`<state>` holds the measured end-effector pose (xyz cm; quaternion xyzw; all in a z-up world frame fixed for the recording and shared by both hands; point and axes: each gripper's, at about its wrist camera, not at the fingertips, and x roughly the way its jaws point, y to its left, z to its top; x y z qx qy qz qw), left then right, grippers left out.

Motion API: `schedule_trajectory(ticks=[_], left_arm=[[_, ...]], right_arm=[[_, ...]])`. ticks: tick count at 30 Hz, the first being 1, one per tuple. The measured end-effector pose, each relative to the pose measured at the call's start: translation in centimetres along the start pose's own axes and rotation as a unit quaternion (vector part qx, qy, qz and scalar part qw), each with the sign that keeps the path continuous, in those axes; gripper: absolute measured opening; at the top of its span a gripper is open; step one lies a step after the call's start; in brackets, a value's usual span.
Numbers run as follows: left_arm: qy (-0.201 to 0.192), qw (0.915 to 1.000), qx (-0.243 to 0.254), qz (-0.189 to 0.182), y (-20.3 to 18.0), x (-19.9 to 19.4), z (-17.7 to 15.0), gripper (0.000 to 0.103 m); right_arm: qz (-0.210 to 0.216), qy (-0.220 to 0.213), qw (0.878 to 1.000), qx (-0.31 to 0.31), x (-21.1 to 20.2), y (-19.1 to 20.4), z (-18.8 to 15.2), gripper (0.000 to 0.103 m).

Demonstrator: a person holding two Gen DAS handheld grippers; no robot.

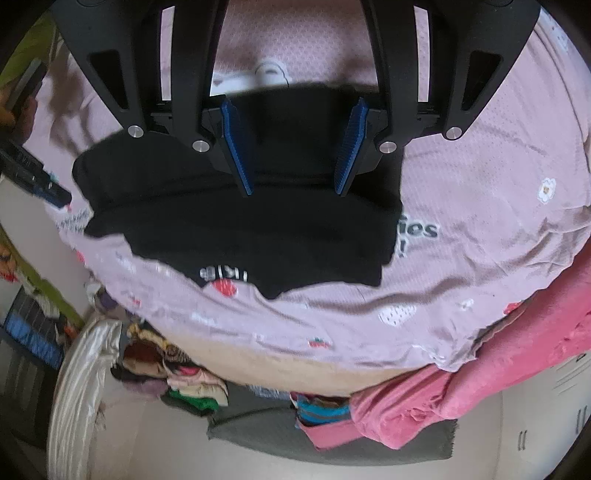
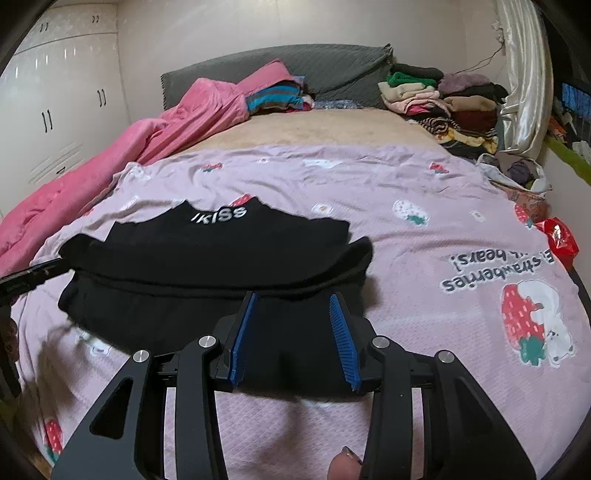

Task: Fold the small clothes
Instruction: 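Lay the folded hem over the body and open both tools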

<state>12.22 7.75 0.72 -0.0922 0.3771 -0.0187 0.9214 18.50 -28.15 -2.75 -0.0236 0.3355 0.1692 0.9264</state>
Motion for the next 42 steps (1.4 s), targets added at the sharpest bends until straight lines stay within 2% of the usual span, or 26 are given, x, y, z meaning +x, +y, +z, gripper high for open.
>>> schedule_trajectory(ticks=[4, 7, 11, 17, 21, 32, 38, 42], left_arm=[[0.018, 0.9998, 0.013, 0.003, -0.3, 0.6, -0.8, 0.037], [0.035, 0.9992, 0.015, 0.011, -0.2, 1.4, -1.4, 0.033], [0.044, 0.9986, 0.016, 0.024, 0.0, 2.3, -1.8, 0.031], [0.054, 0.9972, 0.021, 0.048, 0.4, 3.8, -1.6, 0.031], [0.05, 0.9965, 0.027, 0.062, 0.3, 4.6, -0.8, 0.031], [0.041, 0.9961, 0.014, 0.077, 0.8, 7.4, 2.1, 0.031], [0.037, 0.9957, -0.016, 0.083, 2.2, 8.6, 4.2, 0.031], [0.024, 0.996, -0.047, 0.072, 3.2, 9.0, 5.9, 0.031]], right_arm=[[0.015, 0.015, 1.0, -0.013, 0.4, 1.0, -0.8, 0.029], [0.02, 0.026, 0.999, -0.022, 0.7, 1.8, -1.5, 0.027], [0.019, 0.035, 0.999, -0.028, 1.5, 2.1, -1.9, 0.026], [-0.007, 0.065, 0.998, -0.021, 4.5, 1.1, -1.5, 0.026], [-0.015, 0.081, 0.997, -0.01, 6.8, 0.2, -1.0, 0.026], [-0.012, 0.077, 0.997, 0.002, 10.7, -0.8, 2.4, 0.025], [-0.017, 0.073, 0.997, 0.008, 12.0, -1.2, 4.2, 0.025], [-0.025, 0.065, 0.997, 0.019, 12.9, -1.8, 5.6, 0.025]])
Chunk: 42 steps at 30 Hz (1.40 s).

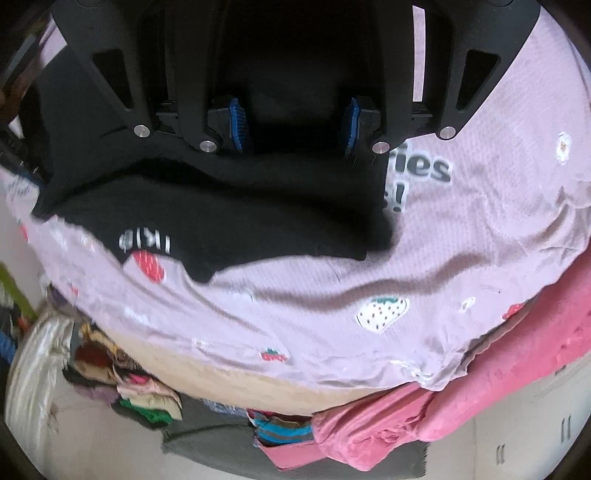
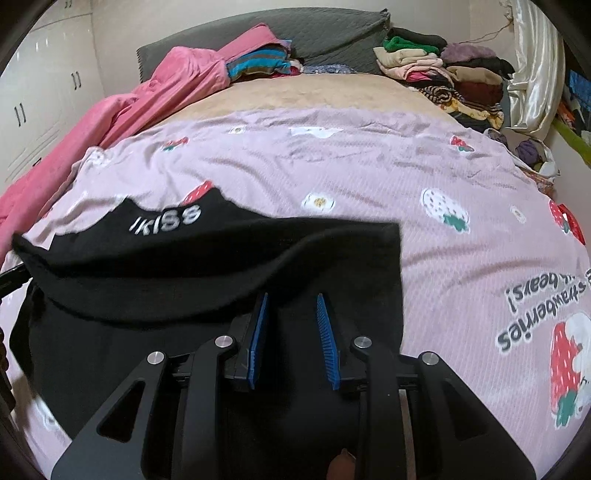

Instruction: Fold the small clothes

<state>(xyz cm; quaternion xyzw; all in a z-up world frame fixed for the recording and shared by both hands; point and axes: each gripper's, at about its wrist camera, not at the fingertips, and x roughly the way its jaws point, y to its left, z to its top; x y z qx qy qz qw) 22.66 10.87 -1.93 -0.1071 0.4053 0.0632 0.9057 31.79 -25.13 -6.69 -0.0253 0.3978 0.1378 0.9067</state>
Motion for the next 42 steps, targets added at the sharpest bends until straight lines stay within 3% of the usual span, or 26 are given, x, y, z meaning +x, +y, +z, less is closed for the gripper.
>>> schedule_trajectory(ticks=[7, 9, 11, 14, 19, 21, 23, 24, 25, 27, 36, 42], left_arm=[[-0.052, 0.9981, -0.03, -0.008, 2.3, -1.6, 1.3, 0.032], [-0.04, 0.9988, -0.028, -0.004, 3.1, -1.1, 1.3, 0.042], [-0.026, 0.9993, -0.029, -0.001, 3.8, -0.2, 1.0, 0.043], [-0.009, 0.9994, -0.033, -0.008, 4.3, 1.0, 0.8, 0.044], [-0.004, 0.9998, -0.01, -0.018, 3.6, 2.1, 0.5, 0.042], [-0.007, 0.9997, -0.005, -0.024, 3.5, 2.2, 0.5, 0.017], [-0.014, 0.9996, 0.002, -0.026, 3.5, 2.0, 0.5, 0.006], [-0.016, 0.9993, 0.003, -0.032, 3.5, 1.8, 0.5, 0.004], [-0.02, 0.9992, 0.004, -0.035, 3.5, 1.6, 0.6, 0.003], [-0.031, 0.9988, 0.006, -0.038, 3.5, 0.9, 0.7, 0.003], [-0.092, 0.9941, -0.015, -0.056, 4.3, -2.8, 2.3, 0.003], [-0.091, 0.9951, -0.008, -0.037, 4.1, -1.2, 2.3, 0.003]], right_arm=[[-0.011, -0.019, 1.0, 0.011, -0.2, -1.7, 1.7, 0.03], [-0.021, -0.021, 1.0, 0.007, -0.3, -2.1, 1.6, 0.038], [-0.023, -0.011, 1.0, 0.008, 0.1, -2.6, 1.5, 0.047], [-0.037, 0.006, 0.999, 0.009, 1.1, -2.8, 1.3, 0.047], [-0.024, 0.021, 0.999, 0.042, 2.4, -3.8, 1.1, 0.047], [-0.011, 0.02, 0.998, 0.054, 2.4, -4.1, 1.0, 0.041], [-0.005, 0.016, 0.999, 0.051, 2.2, -4.0, 0.9, 0.019], [-0.002, 0.013, 0.999, 0.046, 2.0, -3.8, 0.9, 0.017], [-0.005, 0.005, 0.999, 0.039, 1.7, -3.6, 0.9, 0.011], [-0.003, -0.009, 0.999, 0.036, 0.8, -3.4, 0.9, 0.01], [0.009, -0.072, 0.996, 0.056, -2.2, -4.5, 3.0, 0.009], [-0.005, -0.066, 0.996, 0.06, -0.7, -4.5, 3.4, 0.009]])
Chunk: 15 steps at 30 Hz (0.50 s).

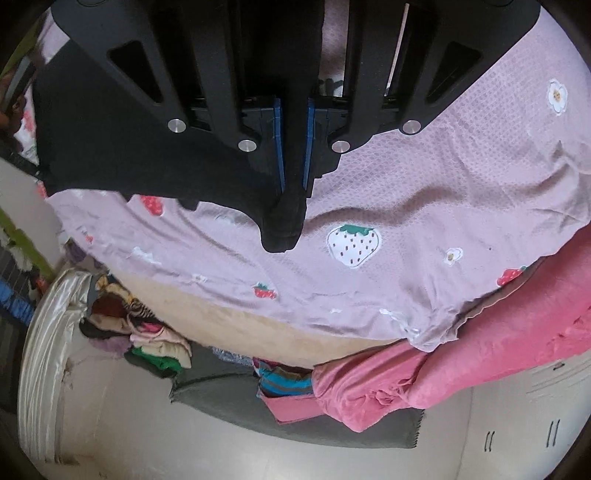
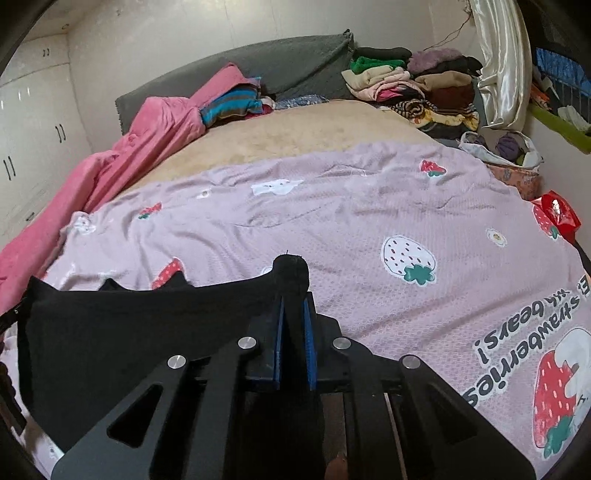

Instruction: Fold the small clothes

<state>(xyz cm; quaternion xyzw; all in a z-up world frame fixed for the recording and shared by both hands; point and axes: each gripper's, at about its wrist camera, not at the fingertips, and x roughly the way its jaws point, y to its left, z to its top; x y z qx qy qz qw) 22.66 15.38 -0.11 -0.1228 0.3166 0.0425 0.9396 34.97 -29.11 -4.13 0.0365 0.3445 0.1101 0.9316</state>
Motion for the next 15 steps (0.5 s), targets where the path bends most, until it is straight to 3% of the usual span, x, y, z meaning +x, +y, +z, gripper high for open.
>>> schedule_trajectory(ticks=[9, 15], left_arm=[[0.019, 0.9998, 0.005, 0.008, 0.3, 1.1, -0.7, 0.004], [0.013, 0.9996, 0.015, 0.018, 0.0, 0.1, -0.5, 0.009]], right_arm=[[-0.036, 0.009, 0.999, -0.026, 1.5, 0.7, -0.8, 0.009], [-0.047, 0.005, 0.998, -0.031, 0.7, 0.7, -1.1, 0.017]])
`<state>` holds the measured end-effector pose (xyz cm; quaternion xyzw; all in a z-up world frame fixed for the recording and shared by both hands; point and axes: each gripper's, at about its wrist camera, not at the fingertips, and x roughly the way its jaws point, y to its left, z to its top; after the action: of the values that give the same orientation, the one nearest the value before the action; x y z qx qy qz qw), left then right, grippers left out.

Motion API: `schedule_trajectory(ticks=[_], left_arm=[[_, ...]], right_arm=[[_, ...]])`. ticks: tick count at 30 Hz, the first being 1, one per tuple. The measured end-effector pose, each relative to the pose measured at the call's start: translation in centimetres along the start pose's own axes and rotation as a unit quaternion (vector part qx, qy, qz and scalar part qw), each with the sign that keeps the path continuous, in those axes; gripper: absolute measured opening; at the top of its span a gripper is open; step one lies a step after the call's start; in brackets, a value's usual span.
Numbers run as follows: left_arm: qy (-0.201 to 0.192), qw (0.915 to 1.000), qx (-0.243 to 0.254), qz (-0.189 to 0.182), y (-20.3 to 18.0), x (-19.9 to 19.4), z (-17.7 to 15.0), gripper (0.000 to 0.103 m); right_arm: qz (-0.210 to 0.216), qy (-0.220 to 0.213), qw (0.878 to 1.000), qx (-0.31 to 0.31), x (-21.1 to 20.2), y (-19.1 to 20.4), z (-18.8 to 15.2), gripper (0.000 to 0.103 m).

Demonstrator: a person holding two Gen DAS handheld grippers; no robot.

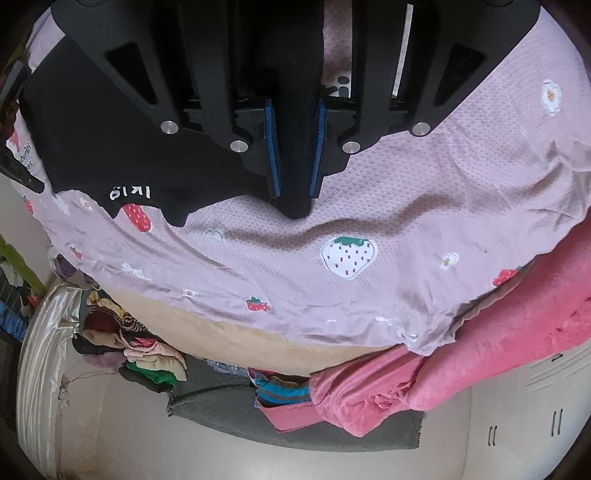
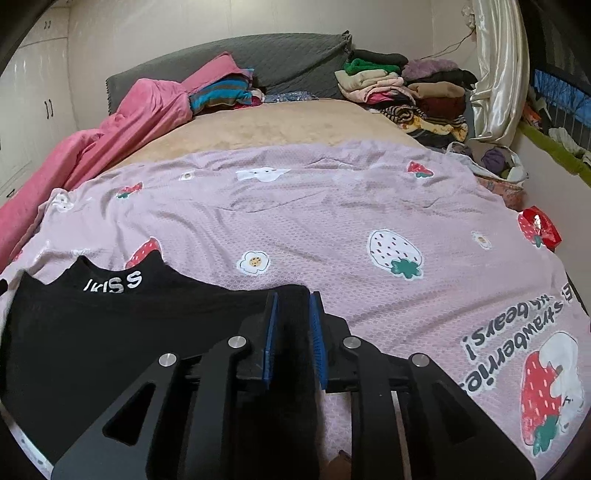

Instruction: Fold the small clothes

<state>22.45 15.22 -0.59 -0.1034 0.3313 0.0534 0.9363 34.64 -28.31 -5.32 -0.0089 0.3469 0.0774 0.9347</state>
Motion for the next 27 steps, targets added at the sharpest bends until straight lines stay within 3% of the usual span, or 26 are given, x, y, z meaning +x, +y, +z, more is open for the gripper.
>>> schedule_trajectory(ticks=[3, 6, 16, 19, 23, 27], left_arm=[[0.002, 1.0, -0.001, 0.002, 0.1, -0.4, -0.1, 0.013], [0.002, 1.0, 0.003, 0.003, -0.2, -0.8, -0.1, 0.023], [-0.001, 0.9999, 0.01, 0.009, -0.7, -2.1, -0.3, 0.042], [-0.002, 0.9999, 0.01, 0.011, -0.7, -2.4, -0.4, 0.054], [-0.004, 0.9999, 0.009, 0.01, -0.8, -3.0, -0.5, 0.056], [-0.002, 0.9999, 0.01, 0.009, -1.0, -3.5, -0.8, 0.067]], right_arm=[[0.006, 0.004, 1.0, 0.006, -0.7, -0.4, -0.3, 0.03], [0.01, 0.003, 1.0, 0.002, -1.6, -0.4, -0.8, 0.031], [0.028, 0.005, 1.0, 0.01, -3.7, -0.7, -1.9, 0.039], [0.031, 0.008, 0.999, 0.011, -4.2, -0.7, -2.4, 0.041], [0.035, 0.01, 0.999, 0.012, -4.8, -0.8, -3.1, 0.046], [0.037, 0.015, 0.999, 0.016, -5.2, -1.1, -3.8, 0.05]])
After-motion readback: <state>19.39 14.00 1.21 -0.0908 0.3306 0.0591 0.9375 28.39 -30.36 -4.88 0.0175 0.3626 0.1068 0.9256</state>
